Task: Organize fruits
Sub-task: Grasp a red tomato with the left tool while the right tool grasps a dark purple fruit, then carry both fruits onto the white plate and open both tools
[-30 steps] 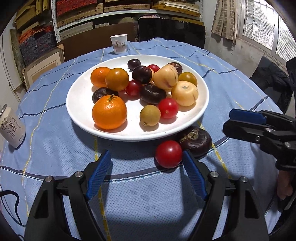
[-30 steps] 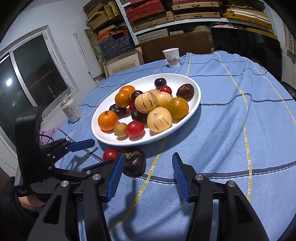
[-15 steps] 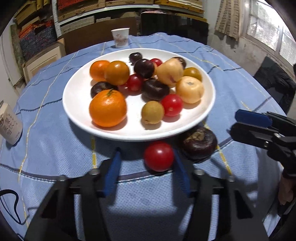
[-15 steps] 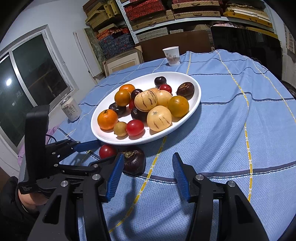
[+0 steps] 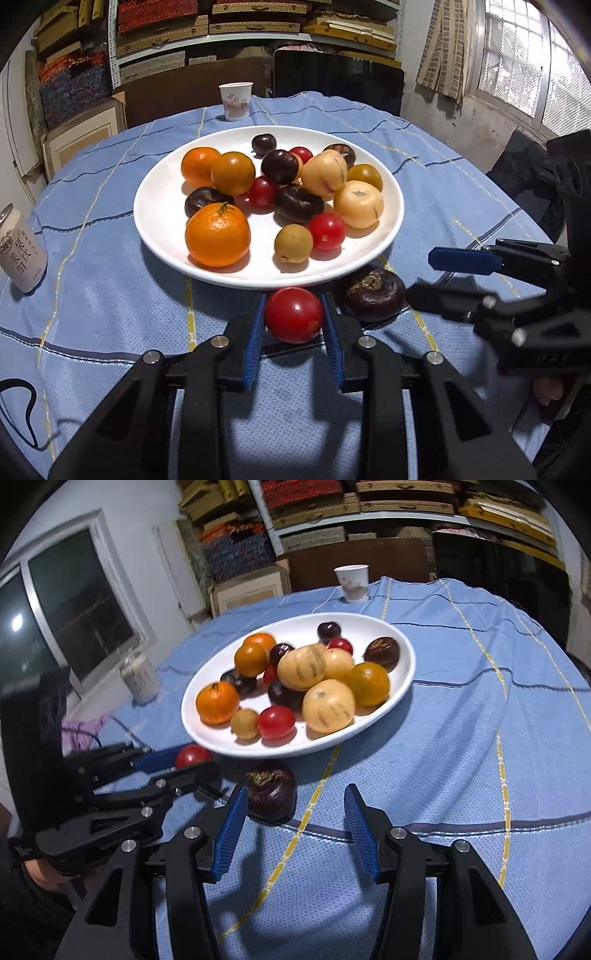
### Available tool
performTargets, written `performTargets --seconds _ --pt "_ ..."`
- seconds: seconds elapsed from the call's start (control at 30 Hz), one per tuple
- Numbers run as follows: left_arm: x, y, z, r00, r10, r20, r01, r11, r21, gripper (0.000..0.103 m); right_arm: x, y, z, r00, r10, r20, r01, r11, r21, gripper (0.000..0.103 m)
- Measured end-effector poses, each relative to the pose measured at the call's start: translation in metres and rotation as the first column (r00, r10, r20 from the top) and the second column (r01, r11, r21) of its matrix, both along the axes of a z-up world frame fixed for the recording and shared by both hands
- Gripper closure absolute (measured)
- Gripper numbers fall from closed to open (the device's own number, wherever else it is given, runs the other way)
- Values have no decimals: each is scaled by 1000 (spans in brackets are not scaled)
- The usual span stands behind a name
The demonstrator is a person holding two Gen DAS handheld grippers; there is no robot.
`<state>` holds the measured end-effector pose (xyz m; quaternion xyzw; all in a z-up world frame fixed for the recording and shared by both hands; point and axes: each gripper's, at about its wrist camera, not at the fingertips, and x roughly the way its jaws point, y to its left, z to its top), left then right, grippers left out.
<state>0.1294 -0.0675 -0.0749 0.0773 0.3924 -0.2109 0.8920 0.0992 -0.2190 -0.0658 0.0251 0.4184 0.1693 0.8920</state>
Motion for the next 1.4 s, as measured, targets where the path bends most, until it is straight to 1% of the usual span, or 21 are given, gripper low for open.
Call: performTargets --seconds 0.1,0.23,0.3,0.43,0.5,0.53,0.67,0.9,1.07,1.17,1.27,1.33,1.4 --pt "2 8 -2 999 34 -25 -34 999 2 74 2 20 -5 998 51 -26 -53 995 -84 48" --pt "-1 17 0 998 54 -25 -54 998 -11 74 5 37 -7 997 73 -23 -76 985 -155 48" --pt "-1 20 0 998 56 -26 -57 998 -18 74 11 47 -11 997 67 -27 -71 976 -206 48" --pt "-1 22 0 998 63 -25 -63 998 -24 74 19 57 -14 998 59 -28 -64 971 -231 48" --pt "1 25 0 997 66 -37 -67 997 -38 74 18 56 -14 998 59 -29 -64 975 -212 51" --pt "1 25 -1 997 67 -39 -68 997 -39 74 18 55 -13 998 61 -27 -65 977 -204 59" --pt "-2 24 1 998 61 -21 -62 997 -34 74 13 50 -10 999 42 -20 -45 981 -191 60" --pt "-21 33 13 998 52 28 -49 996 -71 74 -13 26 7 1000 16 26 -12 991 -137 60" --pt "-30 40 26 998 41 36 -37 994 -99 74 -23 -3 30 997 -32 72 37 997 -68 60" --pt "-25 39 44 997 39 67 -33 995 -99 74 -17 -9 47 994 -39 102 44 998 -49 60" --pt "-13 31 63 996 26 91 -19 996 -85 74 -2 -7 64 991 -22 135 30 998 -59 60" --pt "1 22 74 994 20 105 -12 997 -74 74 16 -2 75 988 -4 155 15 997 -70 60" --pt "15 14 78 994 15 106 -9 998 -60 74 35 0 83 987 -1 163 14 997 -77 60"
